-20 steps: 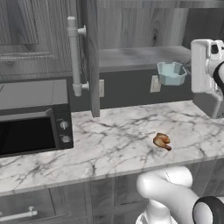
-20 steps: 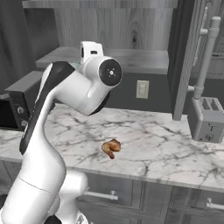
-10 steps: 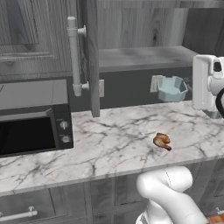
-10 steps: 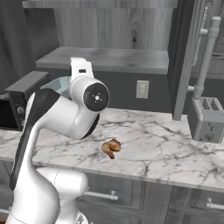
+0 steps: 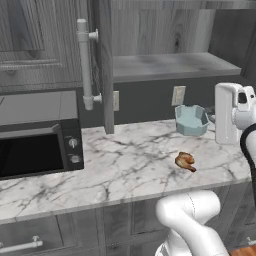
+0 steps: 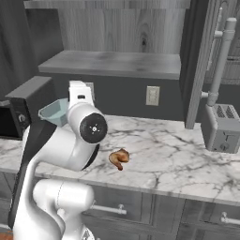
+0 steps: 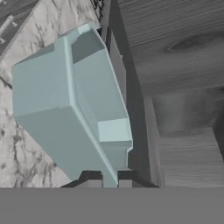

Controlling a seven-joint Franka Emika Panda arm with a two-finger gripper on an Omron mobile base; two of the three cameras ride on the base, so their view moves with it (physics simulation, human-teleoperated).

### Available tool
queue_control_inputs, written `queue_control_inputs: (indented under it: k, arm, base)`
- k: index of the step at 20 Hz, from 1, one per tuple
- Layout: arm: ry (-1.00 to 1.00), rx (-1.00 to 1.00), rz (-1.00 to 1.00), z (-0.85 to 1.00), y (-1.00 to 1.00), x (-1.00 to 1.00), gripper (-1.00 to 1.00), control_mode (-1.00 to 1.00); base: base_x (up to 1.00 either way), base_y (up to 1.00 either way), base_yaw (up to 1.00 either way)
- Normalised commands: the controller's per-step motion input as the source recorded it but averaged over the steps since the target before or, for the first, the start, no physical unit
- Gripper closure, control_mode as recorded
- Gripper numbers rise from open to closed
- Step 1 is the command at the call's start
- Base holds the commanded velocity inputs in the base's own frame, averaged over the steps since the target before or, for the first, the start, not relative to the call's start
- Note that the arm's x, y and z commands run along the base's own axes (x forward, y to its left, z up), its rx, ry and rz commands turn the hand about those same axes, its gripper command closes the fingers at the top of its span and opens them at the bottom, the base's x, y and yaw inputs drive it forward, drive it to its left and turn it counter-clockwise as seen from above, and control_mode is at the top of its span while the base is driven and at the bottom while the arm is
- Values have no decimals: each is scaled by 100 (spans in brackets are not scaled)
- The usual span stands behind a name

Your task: Retrieve the tupperware from the cabinet, then place the raw meat into the tupperware to avoid contamination.

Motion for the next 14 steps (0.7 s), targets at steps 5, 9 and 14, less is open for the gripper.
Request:
queue_control_inputs:
  k: [5, 9, 14]
  arm:
    - [5, 0, 0, -53, 0, 0, 100, -100]
    - [5, 0, 0, -50, 5, 11, 100, -100]
    - [3, 0, 2, -48, 14, 22, 100, -100]
  base:
    - [0, 0, 0]
    - [0, 0, 0]
    - [0, 0, 0]
